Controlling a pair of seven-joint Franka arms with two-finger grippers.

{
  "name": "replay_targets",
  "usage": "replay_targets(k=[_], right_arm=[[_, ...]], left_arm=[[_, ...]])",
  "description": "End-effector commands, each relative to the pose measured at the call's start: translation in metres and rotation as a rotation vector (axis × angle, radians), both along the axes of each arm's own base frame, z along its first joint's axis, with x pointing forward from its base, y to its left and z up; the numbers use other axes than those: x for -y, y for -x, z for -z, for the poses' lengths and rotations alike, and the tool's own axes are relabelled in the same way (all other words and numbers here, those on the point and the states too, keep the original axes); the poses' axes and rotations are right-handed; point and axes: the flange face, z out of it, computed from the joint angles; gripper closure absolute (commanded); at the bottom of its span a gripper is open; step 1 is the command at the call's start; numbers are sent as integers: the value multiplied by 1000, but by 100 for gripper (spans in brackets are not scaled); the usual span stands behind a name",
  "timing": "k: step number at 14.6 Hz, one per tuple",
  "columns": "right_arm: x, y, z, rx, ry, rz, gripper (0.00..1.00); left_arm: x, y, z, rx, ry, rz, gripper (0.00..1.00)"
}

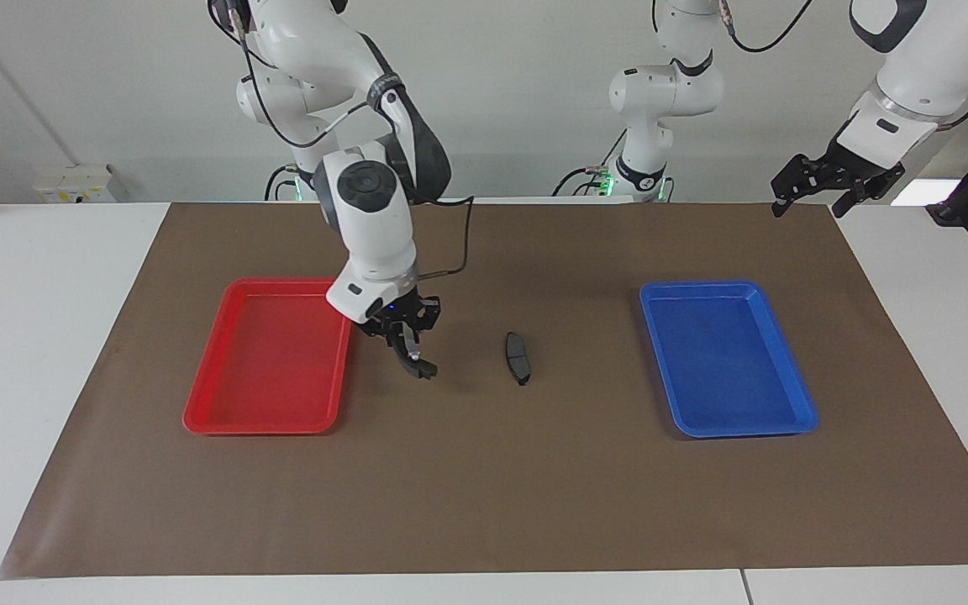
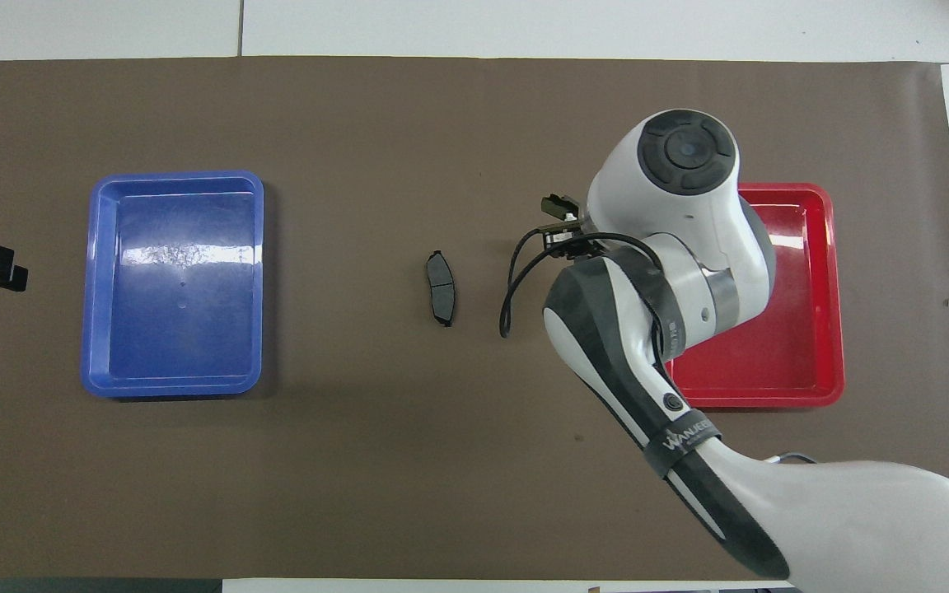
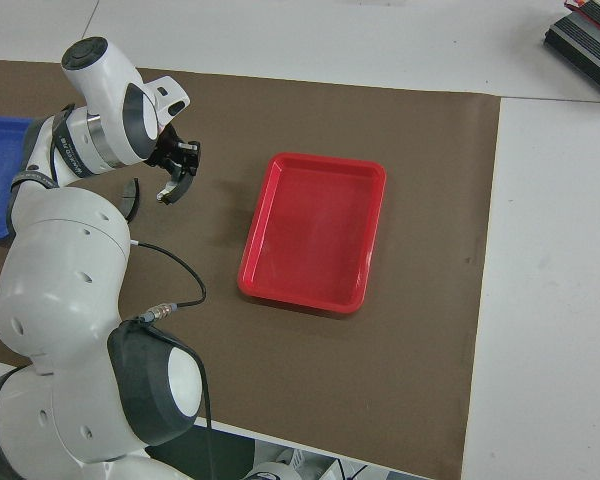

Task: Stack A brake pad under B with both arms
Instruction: 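Carry the curved pad with the right gripper over the dark pad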

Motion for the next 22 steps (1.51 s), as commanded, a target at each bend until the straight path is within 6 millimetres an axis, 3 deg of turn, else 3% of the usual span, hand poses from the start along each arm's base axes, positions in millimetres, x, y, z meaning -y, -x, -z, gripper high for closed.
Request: replay_targets(k=[1,3,7,10,13,16,22], right_arm=[[-48,-11,24,-12,-4,44,100],[-80,-3,36,13,-26,66,100],[-117,15,46,21,-53,51,100],[-126,20,64,17,-31,56,100],[-129,15,63,58,-58,54,100],[-131,15,75,57,-50,46,100],[-140,24,80,54,-49,31,100]], left_arm=[[-3,4,1,11,-17,3,0],[-2,5,2,7,-17,5,0],[-2,5,2,7,-17,5,0],[-2,5,2,8,-17,5,0],[-2,5,2,7,-17,5,0],[-2,5,2,7,-17,5,0],[-2,5,2,7,-17,5,0]])
